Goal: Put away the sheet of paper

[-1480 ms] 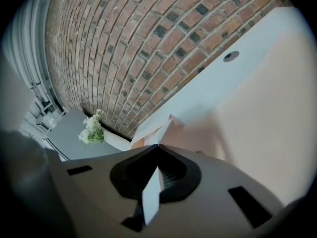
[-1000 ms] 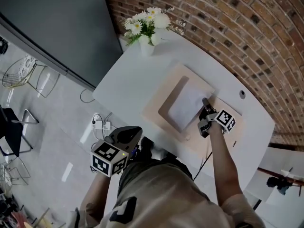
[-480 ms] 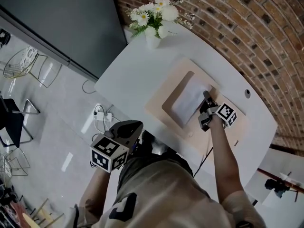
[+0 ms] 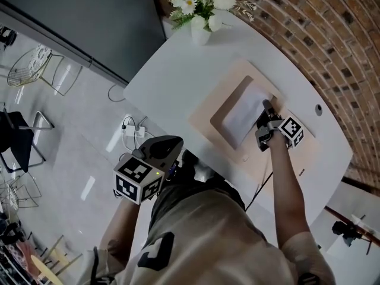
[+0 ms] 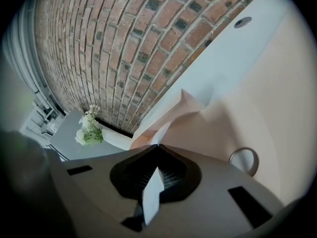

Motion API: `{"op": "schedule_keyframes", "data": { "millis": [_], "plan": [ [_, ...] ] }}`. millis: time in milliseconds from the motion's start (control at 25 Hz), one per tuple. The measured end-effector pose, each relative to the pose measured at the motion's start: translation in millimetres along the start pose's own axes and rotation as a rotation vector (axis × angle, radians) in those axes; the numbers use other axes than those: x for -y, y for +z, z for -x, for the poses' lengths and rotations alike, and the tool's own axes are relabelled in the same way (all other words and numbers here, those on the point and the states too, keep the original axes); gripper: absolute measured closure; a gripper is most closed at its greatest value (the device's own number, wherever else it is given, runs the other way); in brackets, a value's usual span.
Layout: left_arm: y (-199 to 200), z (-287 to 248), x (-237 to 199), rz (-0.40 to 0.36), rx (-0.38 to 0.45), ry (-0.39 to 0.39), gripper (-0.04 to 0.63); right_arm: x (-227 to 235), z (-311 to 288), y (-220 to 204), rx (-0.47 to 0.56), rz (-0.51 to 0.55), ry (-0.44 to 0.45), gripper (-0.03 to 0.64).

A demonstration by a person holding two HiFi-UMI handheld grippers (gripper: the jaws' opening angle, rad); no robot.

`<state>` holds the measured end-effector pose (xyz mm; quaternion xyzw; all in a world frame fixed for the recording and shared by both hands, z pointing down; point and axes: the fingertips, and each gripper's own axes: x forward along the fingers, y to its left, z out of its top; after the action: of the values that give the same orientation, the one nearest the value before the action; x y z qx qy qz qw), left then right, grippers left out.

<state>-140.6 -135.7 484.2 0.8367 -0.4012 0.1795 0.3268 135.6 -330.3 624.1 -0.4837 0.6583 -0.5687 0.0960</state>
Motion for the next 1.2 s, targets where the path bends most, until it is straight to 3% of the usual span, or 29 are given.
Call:
{"op": "schedule_keyframes", "data": {
  "millis": [560, 1200],
  "plan": [
    [1.6, -6.4, 5.3, 0.001, -0.013, -0.009, 0.577, 1.0, -3.1, 2.5, 0.002, -0.046, 0.013, 0.594],
    [1.0, -5.5, 7.1, 0.006, -0.018, -0.005, 0.577, 0.6, -2.4, -0.5, -0.006, -0.021, 0.004, 0.594]
  ]
}}
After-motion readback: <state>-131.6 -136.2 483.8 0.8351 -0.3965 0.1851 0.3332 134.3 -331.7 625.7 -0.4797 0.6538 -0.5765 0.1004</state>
